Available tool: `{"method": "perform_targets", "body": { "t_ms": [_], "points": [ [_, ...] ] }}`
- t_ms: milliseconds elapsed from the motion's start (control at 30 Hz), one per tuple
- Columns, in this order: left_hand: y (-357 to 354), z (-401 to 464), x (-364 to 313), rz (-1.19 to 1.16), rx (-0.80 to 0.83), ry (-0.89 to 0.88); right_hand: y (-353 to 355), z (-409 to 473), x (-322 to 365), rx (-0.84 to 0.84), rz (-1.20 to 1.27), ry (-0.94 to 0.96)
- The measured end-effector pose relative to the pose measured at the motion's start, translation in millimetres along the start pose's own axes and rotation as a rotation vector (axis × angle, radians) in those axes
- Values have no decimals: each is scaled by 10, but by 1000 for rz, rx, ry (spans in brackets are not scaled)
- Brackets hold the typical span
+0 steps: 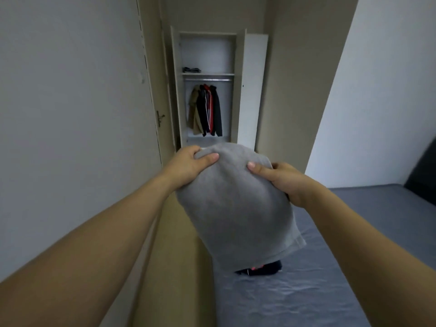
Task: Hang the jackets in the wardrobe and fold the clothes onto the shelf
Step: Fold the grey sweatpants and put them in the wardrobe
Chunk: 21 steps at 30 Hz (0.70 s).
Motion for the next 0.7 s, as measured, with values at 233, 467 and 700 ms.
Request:
{"method": "perform_targets", "body": {
  "t_ms": [233,467,700],
  "points": [
    [1007,674,263,132,-50,-61,-684,835,765,-110,74,120],
    [872,1690,1602,-473,167,274,-887,2367,1065,-163,108,270],
    [776,3598,2323,-1052,-21,318,-763,4431,1568,-116,182,312]
  ]
}}
Point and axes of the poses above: each hand's wrist, its own z-axis towards the middle knuckle, its own y-axis out of the back of the hand, x = y × z, the point moved 6 cm from there along z, towards the middle knuckle, and after that the axes turned 7 degrees about z, right-handed, at the moved point
